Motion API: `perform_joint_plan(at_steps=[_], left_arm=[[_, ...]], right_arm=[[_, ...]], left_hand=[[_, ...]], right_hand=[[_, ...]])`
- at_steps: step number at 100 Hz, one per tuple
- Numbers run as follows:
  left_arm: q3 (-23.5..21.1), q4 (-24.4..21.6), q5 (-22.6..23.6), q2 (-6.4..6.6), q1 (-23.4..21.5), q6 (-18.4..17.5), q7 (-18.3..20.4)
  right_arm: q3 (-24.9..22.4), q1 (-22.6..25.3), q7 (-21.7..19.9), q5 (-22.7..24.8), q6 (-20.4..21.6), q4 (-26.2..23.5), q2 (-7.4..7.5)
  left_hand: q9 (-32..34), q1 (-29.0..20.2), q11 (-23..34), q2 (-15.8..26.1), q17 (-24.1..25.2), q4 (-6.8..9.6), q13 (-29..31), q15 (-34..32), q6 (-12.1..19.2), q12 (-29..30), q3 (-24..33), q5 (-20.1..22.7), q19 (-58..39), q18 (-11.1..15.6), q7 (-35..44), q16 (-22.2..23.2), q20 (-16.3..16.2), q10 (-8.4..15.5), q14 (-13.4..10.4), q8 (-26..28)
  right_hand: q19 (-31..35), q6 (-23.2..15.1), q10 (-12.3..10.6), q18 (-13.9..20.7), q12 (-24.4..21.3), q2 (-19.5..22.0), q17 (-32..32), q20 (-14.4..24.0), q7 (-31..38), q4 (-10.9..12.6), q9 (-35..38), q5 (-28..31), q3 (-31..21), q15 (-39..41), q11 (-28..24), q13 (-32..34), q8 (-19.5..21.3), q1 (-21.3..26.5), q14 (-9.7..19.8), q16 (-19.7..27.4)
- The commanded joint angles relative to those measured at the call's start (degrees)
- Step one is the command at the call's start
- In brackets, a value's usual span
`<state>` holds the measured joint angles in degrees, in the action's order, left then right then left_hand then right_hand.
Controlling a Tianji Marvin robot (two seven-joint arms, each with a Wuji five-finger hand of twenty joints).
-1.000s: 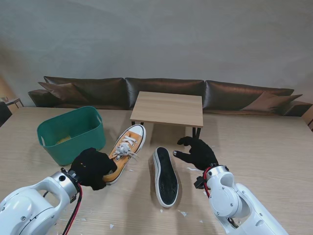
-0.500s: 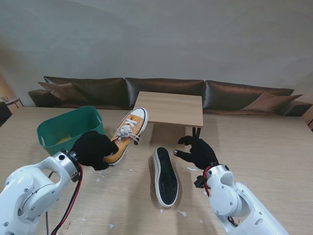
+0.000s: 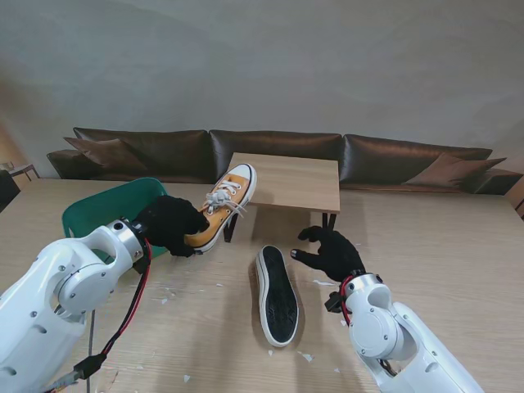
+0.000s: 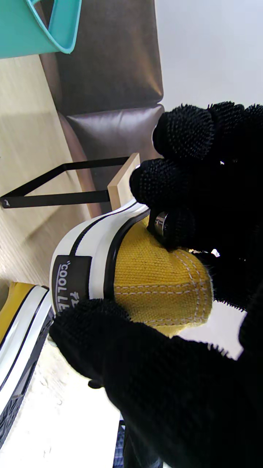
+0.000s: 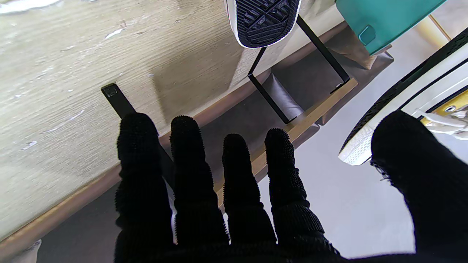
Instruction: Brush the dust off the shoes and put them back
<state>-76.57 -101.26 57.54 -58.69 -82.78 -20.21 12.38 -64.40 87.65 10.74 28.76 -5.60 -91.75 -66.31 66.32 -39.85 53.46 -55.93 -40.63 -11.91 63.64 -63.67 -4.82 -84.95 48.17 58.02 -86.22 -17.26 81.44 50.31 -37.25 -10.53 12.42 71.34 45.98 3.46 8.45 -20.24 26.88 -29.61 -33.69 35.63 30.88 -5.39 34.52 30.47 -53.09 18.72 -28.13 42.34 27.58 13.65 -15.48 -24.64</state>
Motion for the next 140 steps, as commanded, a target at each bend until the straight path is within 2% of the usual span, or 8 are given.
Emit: perform_joint_plan(at_steps=[1,39,59,90,117,140], left_arm=[[0.2,0.7,-1.0,-0.25,1.9,0.3,0.7],[5.1,9.0,-6.4,-0.41,11.4,0.3,1.7],[8.6,13.7,-10.7,-0.82,16.2,1.6,2.0],[16.2,23.5,-17.3,-1.93,25.2,1.8,1.0],[22.4,32.4,-20.6,-3.19,33.0,-0.3,-1.2],[26.8,37.2,-24.0,-4.53,37.1,-0.2,-2.4]], right_arm=[[0.2,-0.1,-0.6,-0.1,-0.2,0.0,-0.33],[0.8,-0.9,-0.7,-0.4,-0.9,1.1,-0.43],[1.2,-1.6,-0.5,-0.7,-1.4,2.0,-0.59],[1.7,-2.4,-0.3,-1.3,-2.1,3.0,-0.79],[2.0,-3.0,-0.2,-1.8,-2.6,3.9,-0.97],[2.2,-3.4,-0.2,-2.1,-3.0,4.3,-1.05]], left_hand=[[1.8,-12.0,0.6,10.5,-0.1,3.21,2.8,0.2,-5.8,-1.8,8.4,8.7,0.9,-0.7,18.6,0.6,-1.1,7.5,-1.6,5.5],[1.6,-12.0,0.8,10.8,0.4,3.17,2.5,0.1,-6.0,-1.8,8.2,8.4,0.9,-1.0,18.5,0.7,-1.4,7.4,-1.3,5.8],[1.0,-12.4,1.1,11.0,1.3,3.1,1.7,-0.5,-6.3,-2.1,7.9,7.9,0.4,-1.6,18.2,1.0,-2.0,6.8,-0.5,6.4],[0.7,-12.5,1.5,11.4,1.8,3.18,1.3,-1.4,-6.4,-2.2,7.9,7.7,-0.3,-1.6,18.1,1.2,-2.6,6.6,-0.2,6.8],[0.5,-12.1,1.7,11.5,2.5,3.17,0.8,-2.3,-6.2,-2.2,7.9,7.3,-1.4,-1.8,17.9,1.3,-3.4,6.6,0.4,7.3],[-0.4,-11.7,1.1,10.9,3.5,2.6,0.1,-3.3,-5.2,-1.7,7.4,6.1,-3.6,-1.9,17.0,1.2,-4.5,6.4,1.1,8.2]], right_hand=[[0.3,0.2,0.8,-1.1,-0.2,2.3,16.0,1.0,0.5,0.4,-0.1,-0.4,-1.1,0.4,-0.7,0.9,0.2,-0.5,0.1,-0.2],[0.2,0.2,0.8,-1.1,-0.2,2.4,16.1,1.0,0.6,0.4,-0.1,-0.4,-1.1,0.5,-0.8,0.9,0.2,-0.5,0.1,-0.2],[0.3,0.3,0.8,-1.1,-0.2,2.4,16.0,1.0,0.6,0.4,-0.1,-0.4,-1.1,0.5,-0.8,1.0,0.2,-0.5,0.1,-0.2],[0.3,0.3,0.9,-1.0,-0.2,2.5,16.0,1.1,0.6,0.4,-0.2,-0.5,-1.2,0.5,-0.8,1.0,0.2,-0.5,0.1,-0.2],[0.3,0.3,0.9,-1.0,-0.2,2.6,16.0,1.0,0.7,0.4,-0.1,-0.4,-1.2,0.5,-0.9,0.9,0.2,-0.5,0.1,-0.2],[0.3,0.3,0.9,-1.0,-0.2,2.7,16.1,1.0,0.7,0.4,-0.2,-0.5,-1.1,0.5,-0.9,0.9,0.2,-0.4,0.1,-0.2]])
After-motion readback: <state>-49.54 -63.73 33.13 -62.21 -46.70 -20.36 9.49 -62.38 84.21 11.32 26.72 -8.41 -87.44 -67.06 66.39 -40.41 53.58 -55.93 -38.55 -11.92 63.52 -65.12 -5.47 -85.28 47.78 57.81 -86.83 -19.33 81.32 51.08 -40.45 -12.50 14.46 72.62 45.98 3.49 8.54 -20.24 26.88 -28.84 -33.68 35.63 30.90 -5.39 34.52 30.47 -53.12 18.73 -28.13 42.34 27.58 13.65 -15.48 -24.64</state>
